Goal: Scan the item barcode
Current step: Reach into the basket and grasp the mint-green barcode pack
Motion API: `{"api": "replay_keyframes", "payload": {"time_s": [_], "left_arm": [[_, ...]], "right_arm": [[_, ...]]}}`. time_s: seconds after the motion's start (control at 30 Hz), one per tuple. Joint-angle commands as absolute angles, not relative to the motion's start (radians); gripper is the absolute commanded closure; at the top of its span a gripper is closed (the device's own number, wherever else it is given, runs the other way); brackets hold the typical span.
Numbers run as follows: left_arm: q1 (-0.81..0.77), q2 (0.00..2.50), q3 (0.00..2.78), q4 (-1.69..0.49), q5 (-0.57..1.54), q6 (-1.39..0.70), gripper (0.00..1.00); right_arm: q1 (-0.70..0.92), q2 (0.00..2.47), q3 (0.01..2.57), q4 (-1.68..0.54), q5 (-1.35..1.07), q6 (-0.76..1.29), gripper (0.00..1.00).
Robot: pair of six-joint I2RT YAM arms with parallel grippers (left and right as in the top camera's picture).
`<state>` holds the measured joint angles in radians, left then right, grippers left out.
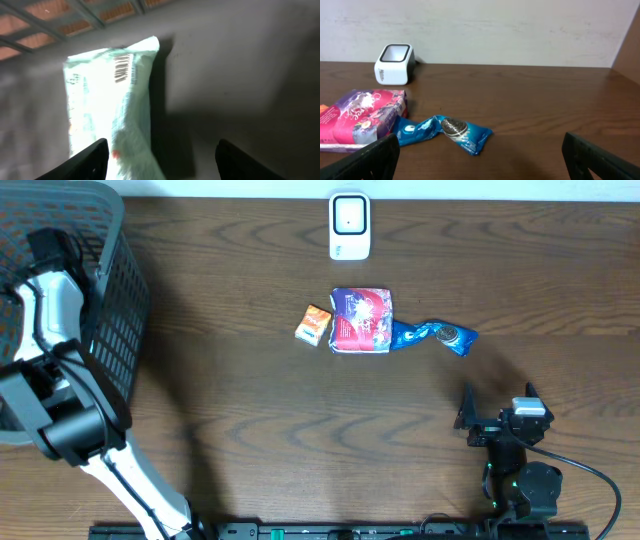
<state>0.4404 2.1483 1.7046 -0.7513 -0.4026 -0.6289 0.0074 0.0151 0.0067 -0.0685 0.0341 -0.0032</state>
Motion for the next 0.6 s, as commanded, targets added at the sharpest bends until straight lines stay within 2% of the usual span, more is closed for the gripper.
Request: {"api": "replay_keyframes", "payload": {"time_s": [0.0,0.4,0.57], "left_arm": [[0.469,2.187,1.703,-0.742,-0.445,-0.638,0.31],[0.532,2.206,1.702,-0.799,-0.411,-0.637,0.30],[0.533,2.206,1.686,-0.811,-0.373,-0.637,0.36]], "right_arm": [[0.001,0.011,0.006,-0.072,0.036,0.014,0.01],[0.001,0.011,0.006,-0.072,0.036,0.014,0.01],[0.001,0.011,0.006,-0.072,0.036,0.014,0.01]]}}
